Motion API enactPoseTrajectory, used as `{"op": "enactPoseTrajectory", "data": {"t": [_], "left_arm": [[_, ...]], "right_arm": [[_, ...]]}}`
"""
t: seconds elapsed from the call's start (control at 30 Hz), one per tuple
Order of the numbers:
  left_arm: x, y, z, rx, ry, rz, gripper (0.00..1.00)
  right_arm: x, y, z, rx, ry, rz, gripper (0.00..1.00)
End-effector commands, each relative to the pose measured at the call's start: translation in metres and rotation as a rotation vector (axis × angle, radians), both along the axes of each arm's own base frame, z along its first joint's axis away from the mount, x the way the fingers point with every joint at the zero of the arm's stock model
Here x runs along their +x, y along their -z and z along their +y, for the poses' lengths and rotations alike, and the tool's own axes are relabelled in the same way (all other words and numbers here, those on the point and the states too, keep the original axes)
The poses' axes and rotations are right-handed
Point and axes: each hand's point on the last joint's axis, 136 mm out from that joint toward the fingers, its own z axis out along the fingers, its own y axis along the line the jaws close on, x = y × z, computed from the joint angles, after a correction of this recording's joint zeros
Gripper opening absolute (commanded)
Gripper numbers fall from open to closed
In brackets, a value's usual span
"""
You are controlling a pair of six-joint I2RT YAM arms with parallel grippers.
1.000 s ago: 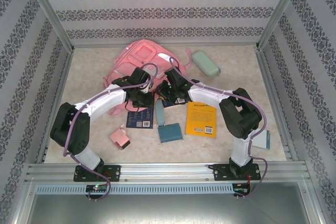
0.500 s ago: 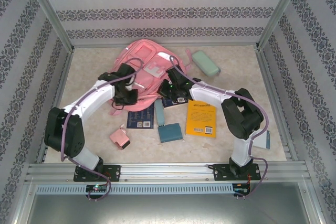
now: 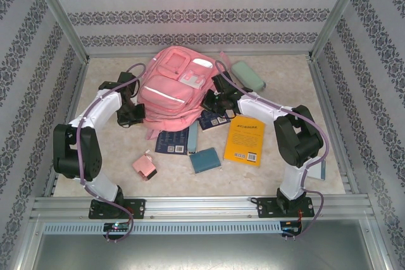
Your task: Pack books, pencil case, and school supplies into a backpack
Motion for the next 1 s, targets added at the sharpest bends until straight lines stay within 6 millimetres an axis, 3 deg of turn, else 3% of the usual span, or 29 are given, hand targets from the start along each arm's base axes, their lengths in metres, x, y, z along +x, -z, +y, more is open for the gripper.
{"op": "enactPoseTrajectory", "data": {"t": [0.0, 0.07, 0.17, 0.33, 0.63, 0.97], "left_arm": [[0.005, -0.025, -0.052, -0.2, 0.071, -0.096, 0.06], [0.004, -0.037, -0.077, -0.259, 0.089, -0.14, 0.15], [0.003, -0.049, -0.11, -0.318, 0.112, -0.184, 0.19], [0.007, -0.053, -0.149, -0.441, 0.077, -0.201, 0.36], [0.013, -0.027, -0.163, -0.559, -0.081, -0.175, 0.4], [0.015, -0.008, -0.17, -0.556, -0.101, -0.138, 0.37]], "right_arm": [[0.017, -0.023, -0.004, 0.0, 0.011, -0.081, 0.0], [0.015, -0.02, -0.001, -0.003, 0.003, -0.077, 0.0], [0.012, -0.016, 0.002, -0.009, -0.007, -0.07, 0.0], [0.007, -0.009, 0.006, -0.008, -0.02, -0.057, 0.0], [0.003, -0.008, 0.009, -0.007, -0.029, -0.055, 0.0], [-0.001, -0.006, 0.012, -0.007, -0.033, -0.051, 0.0]]}}
